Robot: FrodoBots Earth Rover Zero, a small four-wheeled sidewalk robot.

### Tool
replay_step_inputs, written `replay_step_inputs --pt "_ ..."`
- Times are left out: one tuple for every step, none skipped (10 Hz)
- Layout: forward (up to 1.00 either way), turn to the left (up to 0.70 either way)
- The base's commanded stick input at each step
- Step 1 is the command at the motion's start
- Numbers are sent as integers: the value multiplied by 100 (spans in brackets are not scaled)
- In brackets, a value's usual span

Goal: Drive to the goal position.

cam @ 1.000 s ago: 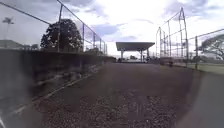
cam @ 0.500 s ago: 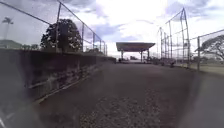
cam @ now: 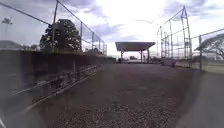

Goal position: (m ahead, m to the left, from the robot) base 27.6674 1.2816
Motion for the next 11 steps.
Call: replay_step_inputs --pt "50 0" --pt "50 0" --pt "50 0" --pt "50 0" --pt "50 -39" --pt "50 -50" --pt "50 -50" --pt "50 -3" --pt "50 0" --pt "50 0" --pt "50 0"
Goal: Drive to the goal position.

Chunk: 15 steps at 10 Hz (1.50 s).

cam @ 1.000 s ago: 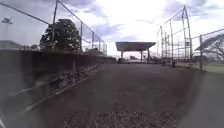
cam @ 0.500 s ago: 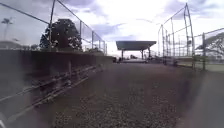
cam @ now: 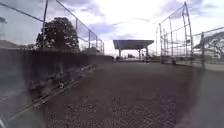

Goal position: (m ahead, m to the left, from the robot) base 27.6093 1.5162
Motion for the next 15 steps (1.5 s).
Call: replay_step_inputs --pt "50 0" --pt "50 0" --pt "50 0" --pt "50 0" --pt "50 0" --pt "50 0" --pt "50 0" --pt "50 0" --pt "50 0" --pt "50 0" --pt "50 13" --pt "50 42" --pt "50 50" --pt "50 8" --pt "50 0"
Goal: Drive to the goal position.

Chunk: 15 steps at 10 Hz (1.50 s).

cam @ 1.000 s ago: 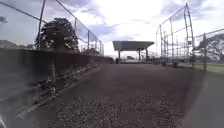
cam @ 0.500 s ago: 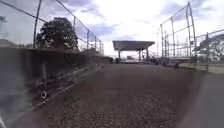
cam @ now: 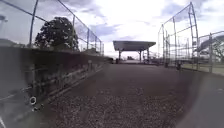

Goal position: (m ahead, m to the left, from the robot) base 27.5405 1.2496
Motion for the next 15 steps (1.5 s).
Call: replay_step_inputs --pt "50 0" --pt "50 0" --pt "50 0" --pt "50 0" --pt "50 0" --pt "50 0" --pt "50 0" --pt "50 0" --pt "50 0" --pt "50 0" --pt "50 0" --pt "50 0" --pt "50 -11" --pt "50 -36" --pt "50 -50"
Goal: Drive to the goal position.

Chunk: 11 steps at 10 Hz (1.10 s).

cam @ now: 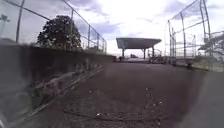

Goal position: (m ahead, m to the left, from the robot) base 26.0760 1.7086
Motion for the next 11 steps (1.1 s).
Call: replay_step_inputs --pt "50 -25" --pt "50 0" --pt "50 0" --pt "50 0" --pt "50 0" --pt "50 0" --pt "50 0" --pt "50 0" --pt "50 0" --pt "50 0" --pt "50 0"
